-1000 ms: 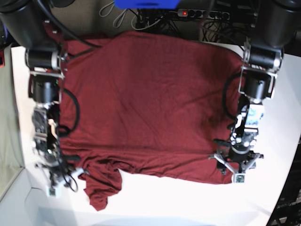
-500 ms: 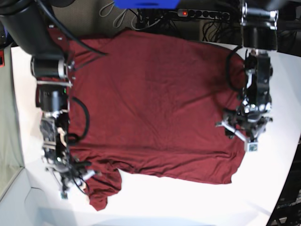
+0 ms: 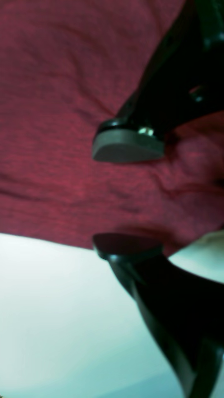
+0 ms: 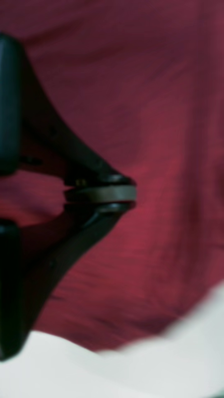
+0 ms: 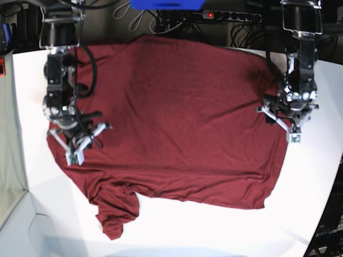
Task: Layout the t-shirt on the table in an organized manner, then fold the t-shirt properly
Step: 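Release the hem and move both grippers back toward the collar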
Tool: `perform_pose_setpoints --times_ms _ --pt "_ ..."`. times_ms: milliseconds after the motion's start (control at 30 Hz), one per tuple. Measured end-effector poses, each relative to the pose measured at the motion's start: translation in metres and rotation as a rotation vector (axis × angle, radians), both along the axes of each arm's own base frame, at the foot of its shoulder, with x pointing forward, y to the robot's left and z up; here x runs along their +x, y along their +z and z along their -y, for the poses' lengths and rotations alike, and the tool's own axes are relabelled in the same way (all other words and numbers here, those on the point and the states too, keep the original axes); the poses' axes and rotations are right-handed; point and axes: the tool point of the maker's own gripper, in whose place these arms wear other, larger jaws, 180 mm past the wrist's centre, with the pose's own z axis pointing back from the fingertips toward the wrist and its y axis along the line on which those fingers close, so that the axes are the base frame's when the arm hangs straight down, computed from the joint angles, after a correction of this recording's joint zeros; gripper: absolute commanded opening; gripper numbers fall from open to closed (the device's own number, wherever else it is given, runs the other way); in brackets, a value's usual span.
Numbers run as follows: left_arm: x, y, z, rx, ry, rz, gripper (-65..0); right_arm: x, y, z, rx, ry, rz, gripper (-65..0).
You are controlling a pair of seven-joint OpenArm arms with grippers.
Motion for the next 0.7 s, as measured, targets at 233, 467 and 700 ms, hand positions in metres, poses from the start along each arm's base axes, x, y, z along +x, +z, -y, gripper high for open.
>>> perform_pose_setpoints --times_ms 233,467,700 --pt "0.003 -0.01 -0.007 -0.007 0.023 -0.016 -29.7 -0.021 -0.033 0.006 0.031 -0.028 -0.054 -65.0" --pt "0.02 -0.014 -0.013 -0.006 0.037 0.017 -29.7 0.008 -0.04 0.052 0.029 -0.112 0.001 -65.0" --pt "0.043 -0.012 0.01 0.013 -0.047 0.025 -29.7 0.023 -0.032 0.066 0.007 -0.12 0.012 -65.0"
